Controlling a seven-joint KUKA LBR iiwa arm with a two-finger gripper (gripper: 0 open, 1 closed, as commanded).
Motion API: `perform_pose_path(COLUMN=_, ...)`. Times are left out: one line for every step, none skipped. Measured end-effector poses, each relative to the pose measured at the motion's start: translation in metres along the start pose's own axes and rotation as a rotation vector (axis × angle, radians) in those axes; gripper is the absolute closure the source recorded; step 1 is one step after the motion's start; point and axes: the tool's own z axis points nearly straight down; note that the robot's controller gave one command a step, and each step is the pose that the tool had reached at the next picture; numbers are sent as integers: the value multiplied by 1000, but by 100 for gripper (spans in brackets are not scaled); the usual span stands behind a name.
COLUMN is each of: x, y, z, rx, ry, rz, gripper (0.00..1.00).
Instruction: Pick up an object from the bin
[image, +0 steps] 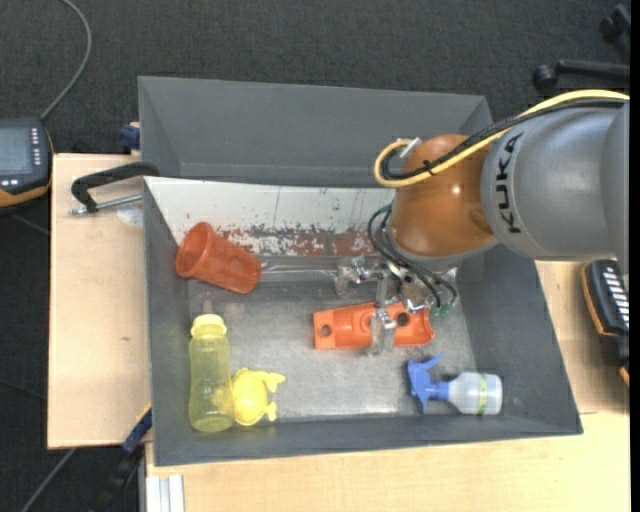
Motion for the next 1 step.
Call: perform_pose_path(x=15, y=-16, z=8, rx=-2, ry=4, rz=133, gripper=100)
